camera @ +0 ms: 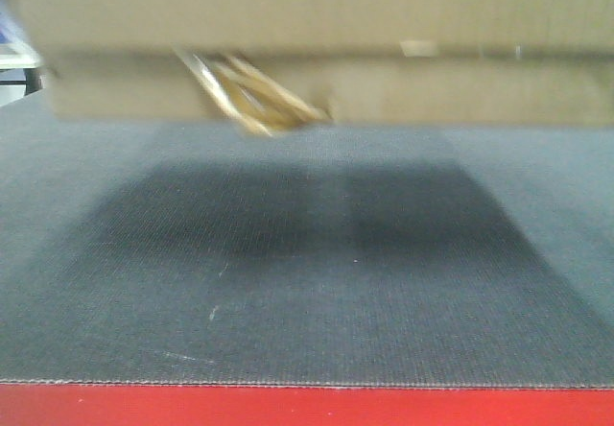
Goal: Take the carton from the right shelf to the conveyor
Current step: 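Lower the carton onto the belt with both grippers, then open both grippers and withdraw them from the carton walls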
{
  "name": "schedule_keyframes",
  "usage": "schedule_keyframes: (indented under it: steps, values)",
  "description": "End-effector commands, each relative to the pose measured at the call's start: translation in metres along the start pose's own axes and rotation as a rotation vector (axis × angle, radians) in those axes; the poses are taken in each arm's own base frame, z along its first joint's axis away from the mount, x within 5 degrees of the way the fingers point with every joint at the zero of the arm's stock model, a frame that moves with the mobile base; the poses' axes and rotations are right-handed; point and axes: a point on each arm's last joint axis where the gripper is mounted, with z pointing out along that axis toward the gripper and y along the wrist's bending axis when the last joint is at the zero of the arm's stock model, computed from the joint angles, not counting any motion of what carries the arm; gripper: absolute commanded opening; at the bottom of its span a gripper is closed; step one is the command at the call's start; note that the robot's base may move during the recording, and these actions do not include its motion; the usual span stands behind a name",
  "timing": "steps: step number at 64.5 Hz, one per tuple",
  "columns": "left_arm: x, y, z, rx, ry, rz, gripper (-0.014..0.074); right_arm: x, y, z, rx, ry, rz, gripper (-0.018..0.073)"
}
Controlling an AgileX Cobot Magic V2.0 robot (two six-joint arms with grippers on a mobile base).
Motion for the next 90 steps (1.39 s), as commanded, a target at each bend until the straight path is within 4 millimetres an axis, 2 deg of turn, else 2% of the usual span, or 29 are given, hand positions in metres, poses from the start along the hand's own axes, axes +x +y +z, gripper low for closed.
schedule_keyframes:
  steps: [1,10,18,22,26,29,38,42,46,52,58,64,70,72,74,80,84,90]
  values:
    - [-0.008,-0.024,0.017,0.132,-0.085,-0.008,-0.0017,-0.012,0.003,0.024,-0.041,-0.061,0.005,-0.0067]
    - [-0.008,-0.034,0.046,0.158,-0.087,-0.016,-0.0017,-0.015,-0.006,0.060,-0.013,-0.040,0.025,-0.0067]
    - [-0.007,-0.030,0.069,0.167,-0.072,-0.059,-0.0013,-0.016,-0.015,0.078,0.006,-0.031,0.042,-0.0067]
    - [-0.007,-0.027,0.078,0.161,-0.068,-0.070,0.0026,-0.015,-0.020,0.085,0.017,-0.017,0.050,-0.0057]
    - [-0.006,-0.022,0.085,0.154,-0.057,-0.087,0.0102,-0.014,-0.023,0.088,0.023,-0.003,0.055,0.0034]
    - [-0.005,-0.020,0.089,0.150,-0.051,-0.095,0.0195,-0.014,-0.024,0.088,0.025,-0.003,0.056,0.0141]
    - [-0.006,-0.017,0.091,0.150,-0.059,-0.108,0.0462,-0.014,-0.024,0.088,0.026,-0.003,0.058,0.0580]
    - [-0.007,-0.017,0.091,0.151,-0.061,-0.108,0.0552,-0.014,-0.024,0.088,0.026,-0.003,0.058,0.0570]
    - [-0.007,-0.016,0.089,0.150,-0.063,-0.109,0.0596,-0.015,-0.025,0.083,0.025,-0.013,0.059,0.0570]
    - [-0.010,-0.014,0.081,0.152,-0.078,-0.114,0.0596,-0.017,-0.026,0.071,0.023,-0.039,0.061,0.0570]
    - [-0.016,-0.007,0.059,0.159,-0.126,-0.107,0.0561,-0.019,-0.029,0.048,0.023,-0.076,0.069,0.0559]
    - [-0.023,0.008,0.028,0.163,-0.184,-0.081,0.0467,-0.017,-0.036,0.022,0.037,-0.095,0.080,0.0475]
    - [-0.023,0.025,0.002,0.172,-0.204,-0.042,0.0327,-0.010,-0.046,-0.003,0.080,-0.083,0.084,0.0286]
    - [-0.021,0.031,-0.004,0.174,-0.205,-0.035,0.0270,-0.006,-0.052,-0.011,0.100,-0.079,0.089,0.0198]
    - [-0.018,0.038,-0.009,0.177,-0.208,-0.045,0.0223,-0.003,-0.056,-0.017,0.116,-0.081,0.096,0.0109]
    - [-0.007,0.064,-0.024,0.163,-0.233,-0.119,0.0069,0.011,-0.070,-0.032,0.147,-0.090,0.124,-0.0078]
    - [0.006,0.079,-0.029,0.131,-0.246,-0.155,-0.0034,0.024,-0.078,-0.040,0.165,-0.100,0.141,-0.0071]
    - [0.031,0.099,-0.030,0.068,-0.240,-0.192,-0.0006,0.047,-0.089,-0.048,0.197,-0.117,0.168,-0.0069]
